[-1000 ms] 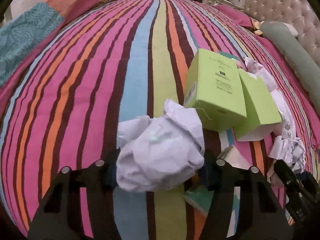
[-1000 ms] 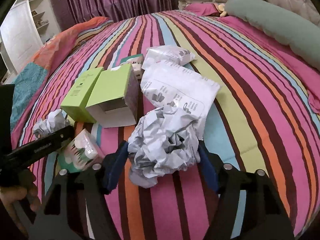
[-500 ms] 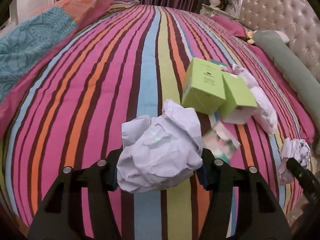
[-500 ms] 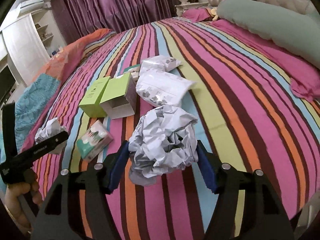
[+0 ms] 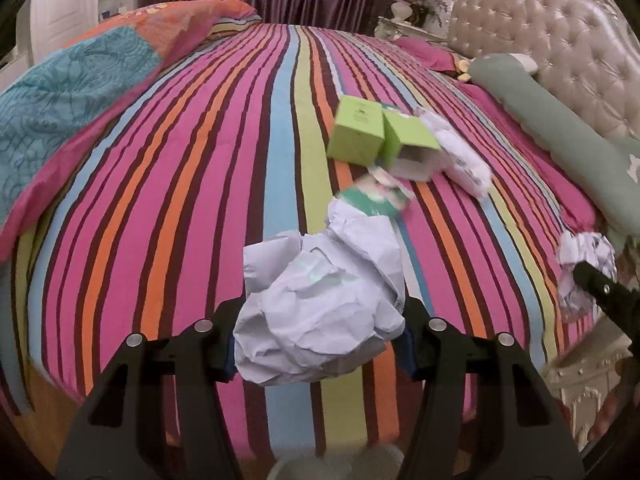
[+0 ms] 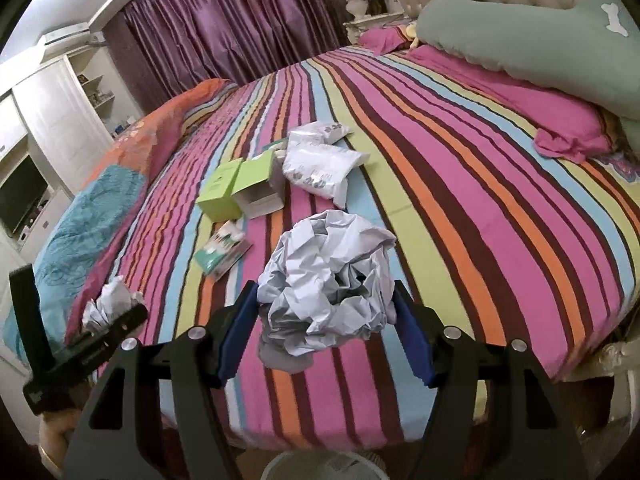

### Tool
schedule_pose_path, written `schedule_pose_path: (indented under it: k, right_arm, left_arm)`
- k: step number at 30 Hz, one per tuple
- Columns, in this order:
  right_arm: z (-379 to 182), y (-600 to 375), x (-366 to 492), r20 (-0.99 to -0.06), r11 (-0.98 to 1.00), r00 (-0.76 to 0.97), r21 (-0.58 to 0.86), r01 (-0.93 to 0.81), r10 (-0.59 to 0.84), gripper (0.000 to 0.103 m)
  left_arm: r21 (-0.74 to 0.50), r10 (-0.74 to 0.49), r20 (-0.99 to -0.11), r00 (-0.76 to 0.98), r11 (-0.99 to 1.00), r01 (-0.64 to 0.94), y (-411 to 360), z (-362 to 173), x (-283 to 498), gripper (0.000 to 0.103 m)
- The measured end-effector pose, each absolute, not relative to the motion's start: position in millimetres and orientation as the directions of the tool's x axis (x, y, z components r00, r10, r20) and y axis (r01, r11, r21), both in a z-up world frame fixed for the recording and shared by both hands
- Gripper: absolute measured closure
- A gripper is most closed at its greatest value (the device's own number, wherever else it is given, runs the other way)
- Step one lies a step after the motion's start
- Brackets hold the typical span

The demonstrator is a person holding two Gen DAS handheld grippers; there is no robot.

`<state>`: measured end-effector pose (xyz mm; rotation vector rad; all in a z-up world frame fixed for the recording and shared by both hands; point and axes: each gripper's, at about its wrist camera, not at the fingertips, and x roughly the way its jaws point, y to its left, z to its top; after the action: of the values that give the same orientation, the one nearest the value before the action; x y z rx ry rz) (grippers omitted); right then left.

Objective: Collect trash
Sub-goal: 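Carry both paper balls over the wastebasket and open both tools to drop them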

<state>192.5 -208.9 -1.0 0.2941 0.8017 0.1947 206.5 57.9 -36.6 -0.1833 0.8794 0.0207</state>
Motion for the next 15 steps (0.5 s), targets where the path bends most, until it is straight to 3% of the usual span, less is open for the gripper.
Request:
schedule_pose_path:
  k: [15]
  right_arm:
    - [-12.9, -191.2, 122.7, -0.693, 0.934, 0.637, 0.332, -0.134, 0.338, 0.040]
  left_arm:
    - [-0.138, -0.111, -0.799, 0.591, 0.990, -0.001, 17.1, -63.8, 94.7, 0.046]
